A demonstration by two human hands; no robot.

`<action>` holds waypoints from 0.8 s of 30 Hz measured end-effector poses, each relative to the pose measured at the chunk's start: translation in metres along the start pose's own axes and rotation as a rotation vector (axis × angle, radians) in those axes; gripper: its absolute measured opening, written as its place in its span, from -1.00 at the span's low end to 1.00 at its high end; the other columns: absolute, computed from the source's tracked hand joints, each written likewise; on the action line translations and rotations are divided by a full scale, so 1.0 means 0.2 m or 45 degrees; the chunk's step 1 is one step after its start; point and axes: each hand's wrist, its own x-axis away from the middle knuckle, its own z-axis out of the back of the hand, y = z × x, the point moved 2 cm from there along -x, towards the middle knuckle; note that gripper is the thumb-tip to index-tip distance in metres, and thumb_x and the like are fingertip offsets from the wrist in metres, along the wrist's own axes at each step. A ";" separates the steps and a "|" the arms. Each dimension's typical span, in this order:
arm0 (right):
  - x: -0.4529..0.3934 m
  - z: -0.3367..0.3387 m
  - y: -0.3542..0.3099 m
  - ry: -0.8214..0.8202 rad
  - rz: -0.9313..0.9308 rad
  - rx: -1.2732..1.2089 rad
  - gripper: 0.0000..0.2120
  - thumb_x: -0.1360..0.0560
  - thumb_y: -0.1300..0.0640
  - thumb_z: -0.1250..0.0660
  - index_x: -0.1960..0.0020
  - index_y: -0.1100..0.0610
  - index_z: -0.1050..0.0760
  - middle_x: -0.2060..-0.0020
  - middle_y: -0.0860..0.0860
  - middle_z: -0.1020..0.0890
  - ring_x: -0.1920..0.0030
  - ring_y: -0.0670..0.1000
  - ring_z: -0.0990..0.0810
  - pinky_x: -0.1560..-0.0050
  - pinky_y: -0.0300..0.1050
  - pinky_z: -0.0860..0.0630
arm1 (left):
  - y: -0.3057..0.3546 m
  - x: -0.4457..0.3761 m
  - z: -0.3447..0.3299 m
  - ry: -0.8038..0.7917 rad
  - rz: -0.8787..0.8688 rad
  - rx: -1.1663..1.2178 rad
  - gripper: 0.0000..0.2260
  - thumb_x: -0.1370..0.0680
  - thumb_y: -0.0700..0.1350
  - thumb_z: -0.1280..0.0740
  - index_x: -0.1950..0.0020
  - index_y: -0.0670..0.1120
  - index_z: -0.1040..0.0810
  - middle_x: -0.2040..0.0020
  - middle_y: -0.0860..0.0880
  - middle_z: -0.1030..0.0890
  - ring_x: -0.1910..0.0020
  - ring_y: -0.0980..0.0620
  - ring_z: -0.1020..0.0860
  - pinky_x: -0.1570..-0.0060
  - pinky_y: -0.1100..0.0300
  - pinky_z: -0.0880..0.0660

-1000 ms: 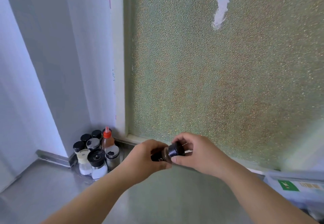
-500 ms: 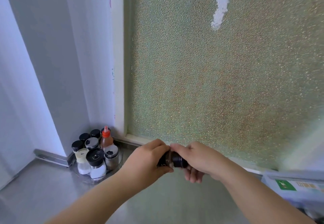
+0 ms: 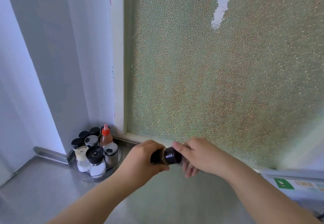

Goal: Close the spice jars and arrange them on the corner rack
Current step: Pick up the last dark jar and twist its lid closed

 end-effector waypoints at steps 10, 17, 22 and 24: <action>-0.01 -0.06 -0.05 -0.075 0.139 0.263 -0.72 -0.49 -0.14 -0.26 -0.03 0.04 -0.50 0.22 -0.01 -0.71 0.22 -0.07 -0.67 0.05 -0.06 -0.58 | -0.03 0.06 0.02 -0.073 0.099 0.000 -0.70 -0.25 -0.07 -0.53 0.06 0.01 -0.58 0.22 0.17 -0.50 0.21 0.23 -0.46 0.23 0.43 -0.35; -0.01 -0.05 -0.10 0.058 0.352 0.404 -0.57 -0.41 -0.13 -0.37 -0.23 -0.05 -0.43 0.08 -0.05 -0.62 0.12 -0.06 -0.58 0.03 -0.11 -0.52 | -0.05 0.08 0.07 0.028 0.180 0.053 -0.70 -0.27 -0.03 -0.53 0.04 0.05 -0.58 0.15 0.08 -0.57 0.15 0.18 -0.50 0.19 0.42 -0.37; -0.05 -0.12 -0.10 0.169 0.300 0.363 -0.59 -0.38 -0.27 -0.30 0.04 0.06 -0.50 0.32 -0.01 -0.59 0.35 -0.01 -0.53 0.35 -0.09 -0.40 | -0.05 0.11 0.07 0.040 0.152 0.057 -0.73 -0.27 -0.07 -0.53 0.08 0.06 -0.58 0.22 0.18 -0.51 0.12 0.31 -0.45 0.19 0.51 -0.33; -0.06 -0.10 -0.13 0.063 0.295 0.354 -0.56 -0.34 -0.26 -0.37 -0.11 -0.04 -0.51 0.16 -0.07 -0.62 0.21 -0.06 -0.57 0.26 -0.21 -0.39 | -0.06 0.12 0.09 0.028 0.178 0.077 -0.74 -0.28 -0.05 -0.52 0.07 0.04 -0.58 0.25 0.18 -0.51 0.15 0.32 -0.46 0.19 0.48 -0.35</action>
